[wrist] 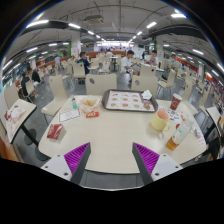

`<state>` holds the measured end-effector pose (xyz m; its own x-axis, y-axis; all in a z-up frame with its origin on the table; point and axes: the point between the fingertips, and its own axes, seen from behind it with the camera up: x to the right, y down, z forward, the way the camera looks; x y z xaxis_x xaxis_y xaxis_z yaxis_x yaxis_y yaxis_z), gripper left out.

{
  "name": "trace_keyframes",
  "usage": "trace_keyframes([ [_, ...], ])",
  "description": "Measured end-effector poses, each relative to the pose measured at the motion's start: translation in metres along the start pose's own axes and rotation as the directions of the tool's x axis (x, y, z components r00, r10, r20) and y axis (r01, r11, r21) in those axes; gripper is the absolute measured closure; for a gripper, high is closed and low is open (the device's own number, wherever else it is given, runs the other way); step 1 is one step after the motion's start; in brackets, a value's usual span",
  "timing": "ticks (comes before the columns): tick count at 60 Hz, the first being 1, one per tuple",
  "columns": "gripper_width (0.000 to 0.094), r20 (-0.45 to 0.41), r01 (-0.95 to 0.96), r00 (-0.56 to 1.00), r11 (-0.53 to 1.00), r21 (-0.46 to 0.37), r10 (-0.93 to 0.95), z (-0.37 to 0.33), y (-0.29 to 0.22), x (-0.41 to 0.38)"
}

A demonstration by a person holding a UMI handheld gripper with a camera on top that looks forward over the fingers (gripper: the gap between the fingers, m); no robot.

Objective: Pour water

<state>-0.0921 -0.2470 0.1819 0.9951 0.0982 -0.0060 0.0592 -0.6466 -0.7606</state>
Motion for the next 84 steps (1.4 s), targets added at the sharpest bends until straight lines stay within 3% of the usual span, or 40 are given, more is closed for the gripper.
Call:
trace_keyframes([
  [7, 0.0084, -0.033, -0.013, 0.999, 1.000, 0.002, 0.013, 0.007, 0.009, 0.020],
  [34, 0.0085, -0.143, -0.069, 0.987, 0.998, 0.000, 0.068, 0.026, 0.086, 0.233],
  [42, 0.0087, -0.155, -0.067, 0.985, 0.995, 0.073, 0.078, 0.050, 0.076, 0.290],
  [51, 0.0089, -0.098, -0.072, 0.991, 0.985, 0.158, 0.088, 0.090, 0.047, 0.319],
  [62, 0.0103, -0.064, -0.044, 0.996, 0.978, 0.205, 0.058, 0.139, 0.026, 0.328],
  [66, 0.0172, -0.067, -0.030, 0.997, 0.974, 0.226, 0.046, 0.154, 0.021, 0.332],
  [70, 0.0352, -0.077, -0.025, 0.996, 0.971, 0.239, 0.044, 0.161, 0.021, 0.336],
  [84, 0.0526, -0.070, -0.016, 0.997, 0.965, 0.262, 0.035, 0.165, 0.016, 0.334],
])
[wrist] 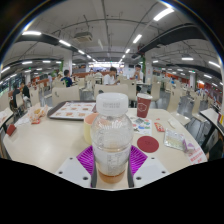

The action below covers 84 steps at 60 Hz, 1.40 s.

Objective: Pour water

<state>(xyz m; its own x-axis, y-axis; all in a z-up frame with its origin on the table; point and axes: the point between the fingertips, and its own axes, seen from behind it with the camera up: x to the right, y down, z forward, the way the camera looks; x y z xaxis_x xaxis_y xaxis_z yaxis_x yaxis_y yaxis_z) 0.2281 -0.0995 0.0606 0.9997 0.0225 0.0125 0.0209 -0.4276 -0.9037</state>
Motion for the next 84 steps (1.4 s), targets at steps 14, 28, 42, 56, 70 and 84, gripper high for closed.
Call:
trace_keyframes([
  [14, 0.0525, 0.041, 0.037, 0.998, 0.999, 0.009, -0.038, -0.013, -0.026, -0.034],
  [28, 0.0526, 0.287, -0.225, 0.932, 0.974, -0.026, 0.223, -0.019, -0.086, -0.157],
  [42, 0.0526, 0.421, -0.726, 0.528, 0.649, -0.228, 0.738, 0.008, -0.169, -0.230],
  [56, 0.0529, 0.344, -0.919, -0.137, 0.011, -0.395, 0.929, 0.069, -0.196, -0.209],
  [70, 0.0528, 0.244, -0.834, -0.482, -0.356, -0.421, 0.841, 0.105, -0.172, -0.177],
  [84, 0.0529, 0.234, -0.881, -0.351, -0.236, -0.409, 0.907, 0.101, -0.171, -0.175],
])
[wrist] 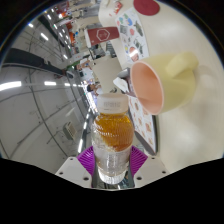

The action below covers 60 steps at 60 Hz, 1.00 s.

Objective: Pour water

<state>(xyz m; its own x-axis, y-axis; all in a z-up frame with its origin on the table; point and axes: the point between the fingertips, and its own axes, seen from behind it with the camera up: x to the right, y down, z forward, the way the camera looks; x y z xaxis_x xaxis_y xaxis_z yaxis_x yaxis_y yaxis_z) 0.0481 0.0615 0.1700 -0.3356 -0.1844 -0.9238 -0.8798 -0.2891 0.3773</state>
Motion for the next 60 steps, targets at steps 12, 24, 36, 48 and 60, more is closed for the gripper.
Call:
trace_keyframes([
  [12, 0.0527, -0.105, 0.517, 0.848, 0.854, -0.062, -0.520, -0.017, 0.001, -0.038],
  [24, 0.0528, -0.129, 0.920, 0.378, 0.387, -0.057, -0.917, -0.050, -0.036, -0.124],
  [36, 0.0529, -0.261, 0.995, -0.071, -0.050, -0.087, -0.963, -0.094, -0.140, -0.150],
  [48, 0.0530, -0.344, 0.952, -0.269, -0.195, -0.235, -0.900, -0.126, -0.252, -0.090],
  [60, 0.0529, -0.349, 0.935, -0.280, -0.172, -0.311, -0.894, -0.135, -0.305, -0.027],
])
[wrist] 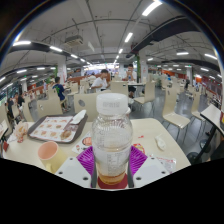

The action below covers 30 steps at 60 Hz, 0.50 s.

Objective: Pour water

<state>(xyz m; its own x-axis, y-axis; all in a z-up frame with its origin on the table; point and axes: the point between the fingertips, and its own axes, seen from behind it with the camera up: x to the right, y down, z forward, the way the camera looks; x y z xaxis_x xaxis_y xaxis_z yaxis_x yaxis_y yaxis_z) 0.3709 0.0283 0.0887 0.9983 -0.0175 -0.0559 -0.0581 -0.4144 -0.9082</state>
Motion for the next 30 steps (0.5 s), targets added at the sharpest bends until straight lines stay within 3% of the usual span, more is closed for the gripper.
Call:
trace_keyframes([
  [6, 0.0513, 0.001, 0.000, 1.000, 0.999, -0.033, 0.000, 0.004, 0.029, 0.006],
  [11, 0.0518, 0.000, 0.039, 0.999, 0.999, 0.017, -0.039, 0.002, 0.027, 0.002],
  [15, 0.0465, -0.015, 0.067, 0.998, 0.997, 0.029, -0.067, 0.000, 0.029, 0.000],
  [23, 0.0312, -0.026, 0.040, 0.999, 0.999, -0.026, -0.040, -0.001, 0.035, 0.001],
  [27, 0.0072, -0.025, 0.023, 0.999, 0.997, -0.076, -0.025, -0.009, 0.041, -0.001],
  [30, 0.0124, -0.034, 0.021, 0.999, 0.994, -0.110, -0.025, -0.021, 0.043, -0.002],
])
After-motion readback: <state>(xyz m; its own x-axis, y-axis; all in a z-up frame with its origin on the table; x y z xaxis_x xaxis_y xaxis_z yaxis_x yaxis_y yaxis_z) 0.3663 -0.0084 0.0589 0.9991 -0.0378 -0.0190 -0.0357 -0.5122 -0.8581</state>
